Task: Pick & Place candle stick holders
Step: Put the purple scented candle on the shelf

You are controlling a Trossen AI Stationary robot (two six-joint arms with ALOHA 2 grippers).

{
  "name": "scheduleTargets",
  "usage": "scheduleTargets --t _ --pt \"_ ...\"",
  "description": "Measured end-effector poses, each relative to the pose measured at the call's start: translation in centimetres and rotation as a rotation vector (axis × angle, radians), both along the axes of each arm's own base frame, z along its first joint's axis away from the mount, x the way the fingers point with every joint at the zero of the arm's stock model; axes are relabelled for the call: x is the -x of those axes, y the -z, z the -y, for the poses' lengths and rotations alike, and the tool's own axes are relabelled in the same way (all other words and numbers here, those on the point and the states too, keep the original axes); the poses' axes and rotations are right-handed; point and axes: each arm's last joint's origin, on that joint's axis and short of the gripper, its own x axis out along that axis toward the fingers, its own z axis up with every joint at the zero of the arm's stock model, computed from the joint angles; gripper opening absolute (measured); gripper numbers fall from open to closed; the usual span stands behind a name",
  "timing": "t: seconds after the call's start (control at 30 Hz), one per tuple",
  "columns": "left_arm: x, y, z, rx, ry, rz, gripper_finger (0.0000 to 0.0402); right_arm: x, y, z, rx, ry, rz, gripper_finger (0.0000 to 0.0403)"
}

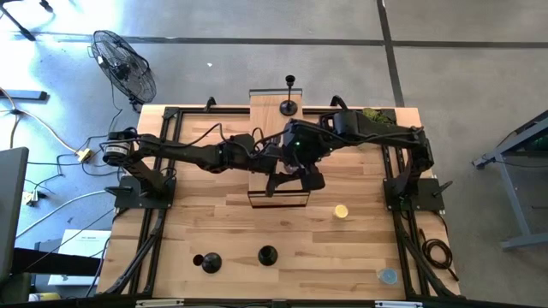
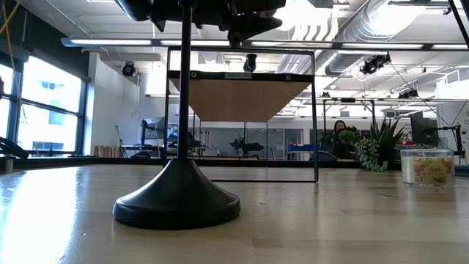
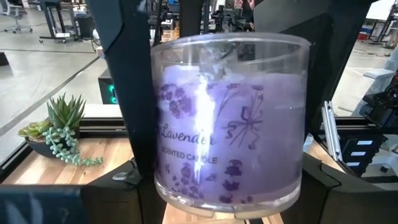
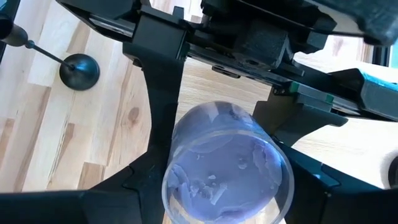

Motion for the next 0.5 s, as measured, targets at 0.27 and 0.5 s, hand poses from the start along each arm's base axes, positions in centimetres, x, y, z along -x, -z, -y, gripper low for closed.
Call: scheduleTargets --t 0.27,0.5 --pt "0.0 -0.03 -0.01 0.0 -0.001 0.003 0.0226 -0.03 0.0 0.02 -0.003 0.008 0.002 0.0261" --pt "0.0 -0.03 -0.01 -0.001 0.001 0.004 0.0226 -0.07 0.0 0.0 -0.006 -0.001 0.005 0.0253"
